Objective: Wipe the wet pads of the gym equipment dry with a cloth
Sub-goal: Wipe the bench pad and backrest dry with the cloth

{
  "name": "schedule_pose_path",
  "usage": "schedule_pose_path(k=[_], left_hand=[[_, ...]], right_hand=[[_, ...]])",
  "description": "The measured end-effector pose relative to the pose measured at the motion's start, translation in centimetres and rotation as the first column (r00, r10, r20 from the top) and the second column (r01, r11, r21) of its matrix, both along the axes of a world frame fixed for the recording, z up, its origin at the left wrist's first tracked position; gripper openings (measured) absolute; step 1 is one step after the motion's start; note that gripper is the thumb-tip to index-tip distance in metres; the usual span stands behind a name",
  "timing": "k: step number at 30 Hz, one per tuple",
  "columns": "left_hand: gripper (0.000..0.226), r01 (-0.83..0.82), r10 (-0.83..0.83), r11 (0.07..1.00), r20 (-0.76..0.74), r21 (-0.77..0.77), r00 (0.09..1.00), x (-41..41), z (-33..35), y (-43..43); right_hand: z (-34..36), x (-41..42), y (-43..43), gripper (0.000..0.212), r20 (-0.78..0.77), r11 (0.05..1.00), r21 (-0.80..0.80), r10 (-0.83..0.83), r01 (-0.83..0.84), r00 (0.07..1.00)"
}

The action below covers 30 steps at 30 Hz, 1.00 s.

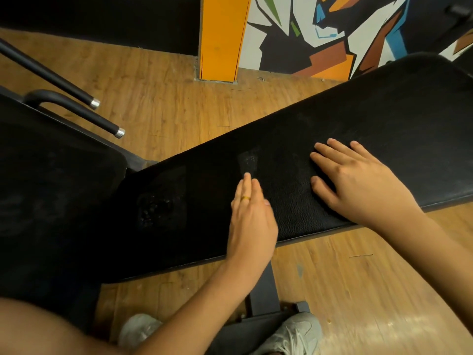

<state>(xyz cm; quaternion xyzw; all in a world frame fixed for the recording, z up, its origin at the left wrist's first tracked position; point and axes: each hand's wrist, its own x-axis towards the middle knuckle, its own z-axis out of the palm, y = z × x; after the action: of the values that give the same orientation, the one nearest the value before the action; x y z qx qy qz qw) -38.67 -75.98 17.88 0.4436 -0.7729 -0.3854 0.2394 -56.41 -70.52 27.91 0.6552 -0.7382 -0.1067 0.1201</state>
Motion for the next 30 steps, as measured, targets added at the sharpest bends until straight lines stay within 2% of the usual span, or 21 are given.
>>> schedule_pose_path(k=[4, 6, 8, 10, 12, 14, 17, 22, 27, 30], left_hand=[[0.065, 0.067, -0.049, 0.990, -0.138, 0.124, 0.989, -0.1, 0.9, 0.0], [0.068, 0.067, -0.018, 0.977, -0.233, 0.203, 0.972, 1.4, 0.7, -0.6], [0.063, 0.006, 0.054, 0.977, -0.272, 0.214, 0.961, 3.3, -0.4, -2.0], [0.058, -0.030, 0.065, 0.986, -0.207, 0.166, 0.976, 4.9, -2.5, -3.9], [0.057, 0.029, -0.024, 0.997, -0.055, 0.077, 0.998, 5.7, -4.6, -5.1], [0.058, 0.077, -0.077, 0.997, 0.049, -0.005, 0.996, 5.8, -5.9, -5.2], [0.060, 0.078, -0.076, 0.996, 0.063, -0.037, 0.995, 5.6, -6.3, -5.1], [0.062, 0.058, -0.057, 0.998, 0.065, -0.025, 0.996, 5.6, -6.4, -5.3], [0.061, 0.023, -0.022, 1.000, 0.035, -0.013, 0.999, 5.5, -6.7, -5.3], [0.062, 0.021, -0.021, 1.000, 0.033, -0.008, 0.999, 5.4, -6.7, -5.1]], right_hand=[[0.1, 0.1, 0.0, 0.068, 0.002, 1.000, 0.017, -0.017, 0.017, 1.000], [0.2, 0.2, 0.1, 0.067, 0.001, 1.000, 0.025, -0.015, 0.015, 1.000], [0.5, 0.4, 0.3, 0.062, 0.010, 1.000, 0.030, 0.007, -0.007, 1.000], [0.7, 1.2, 0.6, 0.055, 0.046, 0.999, -0.014, 0.040, -0.040, 0.998], [0.5, 3.2, 0.7, 0.050, 0.140, 0.995, -0.085, 0.055, -0.043, 0.989], [-0.7, 6.7, 0.5, 0.053, 0.222, 0.995, -0.090, 0.049, -0.030, 0.974], [-3.8, 11.2, -0.6, 0.058, 0.270, 0.999, -0.051, 0.024, -0.010, 0.963], [-7.9, 12.8, -2.8, 0.053, 0.136, 0.999, -0.017, -0.030, 0.032, 0.990], [-7.4, 12.5, -1.6, 0.059, 0.073, 0.995, -0.079, -0.057, 0.062, 0.996], [-7.3, 12.2, -1.6, 0.065, 0.016, 0.994, -0.051, -0.096, 0.097, 0.995]])
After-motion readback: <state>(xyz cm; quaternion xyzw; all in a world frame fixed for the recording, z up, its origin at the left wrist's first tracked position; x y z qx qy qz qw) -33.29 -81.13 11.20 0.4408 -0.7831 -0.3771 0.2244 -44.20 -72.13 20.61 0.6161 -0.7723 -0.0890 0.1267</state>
